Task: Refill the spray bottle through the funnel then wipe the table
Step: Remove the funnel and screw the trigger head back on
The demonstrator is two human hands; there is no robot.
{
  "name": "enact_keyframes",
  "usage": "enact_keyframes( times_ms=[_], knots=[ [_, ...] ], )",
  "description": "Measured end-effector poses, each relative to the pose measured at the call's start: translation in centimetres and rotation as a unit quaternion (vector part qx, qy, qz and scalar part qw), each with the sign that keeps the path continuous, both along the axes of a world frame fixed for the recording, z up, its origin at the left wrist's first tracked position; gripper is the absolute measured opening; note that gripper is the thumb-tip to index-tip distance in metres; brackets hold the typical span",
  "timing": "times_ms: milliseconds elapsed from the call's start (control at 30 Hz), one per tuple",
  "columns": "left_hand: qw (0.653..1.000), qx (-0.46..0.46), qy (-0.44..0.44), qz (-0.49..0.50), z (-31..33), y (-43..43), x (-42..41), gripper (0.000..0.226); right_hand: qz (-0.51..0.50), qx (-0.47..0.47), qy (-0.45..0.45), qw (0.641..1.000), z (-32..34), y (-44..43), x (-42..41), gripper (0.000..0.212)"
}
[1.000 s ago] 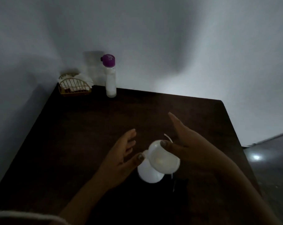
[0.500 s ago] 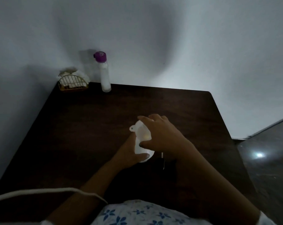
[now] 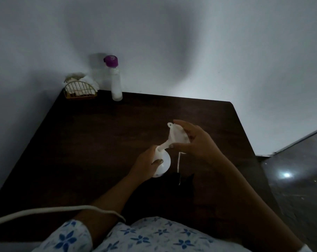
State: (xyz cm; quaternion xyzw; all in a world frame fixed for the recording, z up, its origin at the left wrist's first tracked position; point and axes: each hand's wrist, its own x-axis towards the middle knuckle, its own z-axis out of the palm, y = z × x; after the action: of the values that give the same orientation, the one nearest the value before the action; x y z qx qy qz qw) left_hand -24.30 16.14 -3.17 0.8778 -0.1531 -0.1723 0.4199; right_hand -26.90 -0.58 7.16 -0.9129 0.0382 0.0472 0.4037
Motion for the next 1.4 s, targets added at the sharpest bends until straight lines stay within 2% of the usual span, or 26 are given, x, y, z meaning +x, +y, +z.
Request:
enact_keyframes(
  times_ms=[100, 267, 400, 533, 633, 767, 1233, 1400],
  knots=[
    [1.000, 0.005, -0.005, -0.003, 0.1, 0.1, 0.1, 0.045, -0.010, 0.049, 0.003, 0.999, -0.4, -0.1, -0.1, 0.074],
    [1.000, 0.013, -0.002, -0.004, 0.0, 0.0, 0.1, 0.044, -0.012, 0.022, 0.012, 1.000, -1.2, -0.2, -0.1, 0.077],
    [1.000, 0.022, 0.002, 0.001, 0.0, 0.1, 0.2, 0.047, -0.004, 0.058, 0.005, 0.998, -1.1, -0.2, -0.2, 0.073],
    [1.000, 0.018, -0.003, -0.003, -0.2, 0.1, 0.1, 0.047, 0.004, 0.017, 0.002, 1.000, -1.2, 0.0, -0.1, 0.077],
    [1.000, 0.023, -0.007, 0.004, -0.3, 0.1, 0.0, 0.049, 0.000, 0.056, 0.014, 0.998, -1.1, 0.1, -0.1, 0.075],
    [1.000, 0.018, -0.013, -0.009, -0.4, 0.2, 0.0, 0.050, -0.013, -0.017, 0.006, 1.000, -1.5, 0.0, -0.1, 0.078],
    [1.000, 0.014, -0.012, -0.021, -0.5, 0.2, 0.3, 0.047, 0.033, -0.071, 0.010, 0.997, 0.7, 0.5, -0.9, 0.084],
    [1.000, 0.022, 0.006, -0.014, -0.7, 0.1, 0.3, 0.046, 0.060, -0.128, 0.015, 0.990, 0.9, 0.7, -0.9, 0.086]
  ],
)
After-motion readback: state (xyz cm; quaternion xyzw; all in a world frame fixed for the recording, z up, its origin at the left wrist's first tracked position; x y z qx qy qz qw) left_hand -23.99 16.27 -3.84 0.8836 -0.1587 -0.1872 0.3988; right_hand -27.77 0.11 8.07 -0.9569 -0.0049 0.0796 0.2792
